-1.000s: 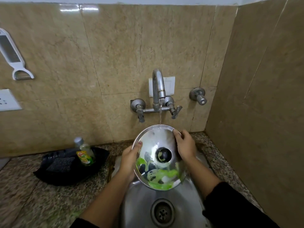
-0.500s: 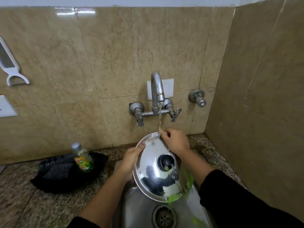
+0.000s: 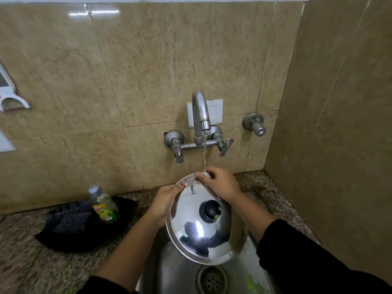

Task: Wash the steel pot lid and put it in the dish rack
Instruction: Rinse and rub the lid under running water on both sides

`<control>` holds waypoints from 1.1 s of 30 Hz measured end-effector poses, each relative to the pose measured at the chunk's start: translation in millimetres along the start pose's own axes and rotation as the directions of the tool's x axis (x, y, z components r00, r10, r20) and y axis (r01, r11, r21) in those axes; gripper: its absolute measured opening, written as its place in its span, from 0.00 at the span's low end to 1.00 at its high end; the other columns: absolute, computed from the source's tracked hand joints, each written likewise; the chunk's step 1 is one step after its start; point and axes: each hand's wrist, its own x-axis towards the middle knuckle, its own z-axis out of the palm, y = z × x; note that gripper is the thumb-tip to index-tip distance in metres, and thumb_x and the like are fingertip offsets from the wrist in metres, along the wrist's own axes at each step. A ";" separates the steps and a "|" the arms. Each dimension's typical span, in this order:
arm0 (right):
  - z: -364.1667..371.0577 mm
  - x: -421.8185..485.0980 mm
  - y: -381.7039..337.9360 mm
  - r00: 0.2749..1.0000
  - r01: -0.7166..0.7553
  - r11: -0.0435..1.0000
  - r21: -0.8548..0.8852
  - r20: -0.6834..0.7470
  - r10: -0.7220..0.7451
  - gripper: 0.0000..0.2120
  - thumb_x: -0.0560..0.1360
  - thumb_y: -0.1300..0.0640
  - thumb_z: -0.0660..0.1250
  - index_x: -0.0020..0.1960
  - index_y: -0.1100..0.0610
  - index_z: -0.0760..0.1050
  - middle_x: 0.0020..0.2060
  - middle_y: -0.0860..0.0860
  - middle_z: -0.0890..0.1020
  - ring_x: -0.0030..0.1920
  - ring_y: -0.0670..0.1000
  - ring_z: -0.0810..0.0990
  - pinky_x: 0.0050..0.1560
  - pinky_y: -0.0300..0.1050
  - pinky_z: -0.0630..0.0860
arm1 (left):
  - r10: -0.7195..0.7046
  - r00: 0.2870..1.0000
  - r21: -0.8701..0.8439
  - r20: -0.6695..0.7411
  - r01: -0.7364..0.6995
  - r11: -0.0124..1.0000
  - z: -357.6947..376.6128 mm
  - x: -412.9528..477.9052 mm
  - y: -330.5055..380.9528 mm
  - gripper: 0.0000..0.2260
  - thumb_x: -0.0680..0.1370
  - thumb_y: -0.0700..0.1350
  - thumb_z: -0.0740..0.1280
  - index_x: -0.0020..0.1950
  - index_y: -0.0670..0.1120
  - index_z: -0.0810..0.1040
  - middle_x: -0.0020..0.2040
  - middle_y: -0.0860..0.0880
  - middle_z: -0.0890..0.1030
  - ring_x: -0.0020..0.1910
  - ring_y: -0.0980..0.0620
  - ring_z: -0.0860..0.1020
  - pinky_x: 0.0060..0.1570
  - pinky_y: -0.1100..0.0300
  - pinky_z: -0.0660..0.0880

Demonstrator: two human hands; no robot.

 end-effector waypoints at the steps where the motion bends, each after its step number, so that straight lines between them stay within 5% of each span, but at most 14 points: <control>1: -0.4 -2.1 11.1 0.993 -0.097 0.994 0.041 -0.065 0.099 0.18 0.76 0.37 0.61 0.43 0.52 0.77 0.37 0.47 0.81 0.40 0.51 0.80 0.40 0.49 0.75 | 0.003 0.998 -0.025 -0.061 -0.005 1.000 -2.5 0.0 -3.7 0.18 0.78 0.49 0.64 0.50 0.34 0.81 0.46 0.34 0.82 0.45 0.38 0.79 0.52 0.44 0.75; 3: -0.1 -10.5 32.9 0.956 -0.209 0.978 -0.020 -0.213 0.200 0.18 0.77 0.40 0.59 0.48 0.53 0.78 0.44 0.49 0.82 0.47 0.52 0.80 0.47 0.51 0.77 | -0.016 0.985 -0.099 -0.173 -0.001 0.995 -7.7 1.6 -13.0 0.15 0.79 0.49 0.64 0.47 0.38 0.82 0.47 0.35 0.83 0.46 0.36 0.81 0.54 0.42 0.76; 6: 6.4 -18.2 37.7 0.962 -0.078 0.973 -0.217 -0.271 0.016 0.18 0.80 0.48 0.58 0.66 0.54 0.73 0.64 0.52 0.76 0.65 0.54 0.72 0.63 0.51 0.68 | -0.023 0.975 -0.074 -0.223 0.006 0.997 -7.6 1.8 -20.6 0.15 0.78 0.52 0.64 0.43 0.44 0.84 0.45 0.39 0.85 0.47 0.37 0.82 0.54 0.41 0.77; 9: 2.9 -13.7 12.8 0.958 0.287 0.934 -0.212 0.041 -0.284 0.23 0.82 0.45 0.52 0.75 0.49 0.62 0.75 0.48 0.63 0.76 0.49 0.57 0.74 0.51 0.53 | 0.012 0.980 -0.043 -0.197 -0.021 0.999 1.0 1.3 -20.5 0.16 0.77 0.53 0.65 0.40 0.44 0.83 0.43 0.39 0.85 0.43 0.41 0.82 0.51 0.44 0.77; 11: -3.7 -9.5 12.9 0.914 0.395 0.889 -0.229 0.195 -0.356 0.23 0.82 0.43 0.48 0.76 0.44 0.58 0.77 0.45 0.58 0.77 0.46 0.51 0.73 0.49 0.48 | 0.011 0.979 -0.029 -0.202 -0.017 0.999 2.2 2.0 -19.6 0.15 0.77 0.53 0.65 0.39 0.44 0.84 0.43 0.40 0.85 0.44 0.40 0.82 0.51 0.45 0.77; 16: 6.0 -53.1 32.2 0.984 0.176 0.923 -0.341 0.093 -0.153 0.32 0.77 0.35 0.36 0.78 0.46 0.46 0.77 0.43 0.47 0.77 0.44 0.44 0.77 0.55 0.49 | -0.051 0.926 -0.082 -0.375 0.021 0.996 1.5 1.9 -23.6 0.16 0.78 0.54 0.64 0.40 0.44 0.82 0.38 0.43 0.84 0.40 0.41 0.81 0.47 0.48 0.78; 18: 25.7 -76.0 27.9 0.989 0.133 0.948 -0.288 0.098 -0.109 0.34 0.77 0.33 0.39 0.78 0.47 0.41 0.78 0.44 0.46 0.78 0.46 0.44 0.77 0.51 0.48 | -0.057 0.914 -0.107 -0.403 0.015 0.994 6.4 -0.1 -22.1 0.16 0.79 0.52 0.63 0.41 0.42 0.80 0.35 0.44 0.81 0.35 0.44 0.79 0.40 0.53 0.77; 22: 33.0 -72.5 16.6 0.981 0.046 0.945 -0.324 -0.165 -0.105 0.25 0.77 0.37 0.56 0.69 0.48 0.65 0.64 0.52 0.73 0.62 0.52 0.72 0.60 0.45 0.69 | -0.016 0.924 -0.041 -0.382 0.001 0.999 23.3 -4.2 -20.5 0.15 0.80 0.50 0.61 0.45 0.39 0.80 0.35 0.44 0.79 0.32 0.49 0.76 0.25 0.66 0.72; 25: 22.1 -47.8 -0.3 0.994 0.058 0.902 -0.427 -0.059 -0.092 0.22 0.77 0.37 0.54 0.62 0.51 0.68 0.57 0.52 0.76 0.54 0.54 0.78 0.45 0.45 0.72 | 0.005 0.911 -0.034 -0.412 -0.021 0.999 28.4 -4.0 -18.0 0.16 0.81 0.49 0.60 0.47 0.38 0.80 0.37 0.42 0.81 0.34 0.47 0.77 0.28 0.64 0.73; 29: 23.4 -17.5 -23.3 0.993 -0.096 0.946 -0.309 -0.092 0.071 0.22 0.78 0.39 0.51 0.59 0.53 0.72 0.51 0.54 0.82 0.52 0.57 0.80 0.47 0.47 0.72 | -0.023 0.865 -0.086 -0.501 -0.023 0.996 24.1 2.5 -16.3 0.17 0.80 0.50 0.61 0.46 0.36 0.80 0.34 0.43 0.79 0.36 0.44 0.76 0.39 0.55 0.73; 33: 21.2 6.6 -32.3 0.917 -0.397 0.909 -0.129 -0.086 0.389 0.20 0.81 0.47 0.49 0.58 0.54 0.77 0.55 0.56 0.81 0.56 0.59 0.79 0.52 0.49 0.72 | 0.037 0.852 -0.048 -0.523 -0.072 0.996 20.7 8.2 -14.0 0.16 0.80 0.49 0.62 0.38 0.39 0.77 0.33 0.44 0.78 0.38 0.44 0.76 0.42 0.54 0.73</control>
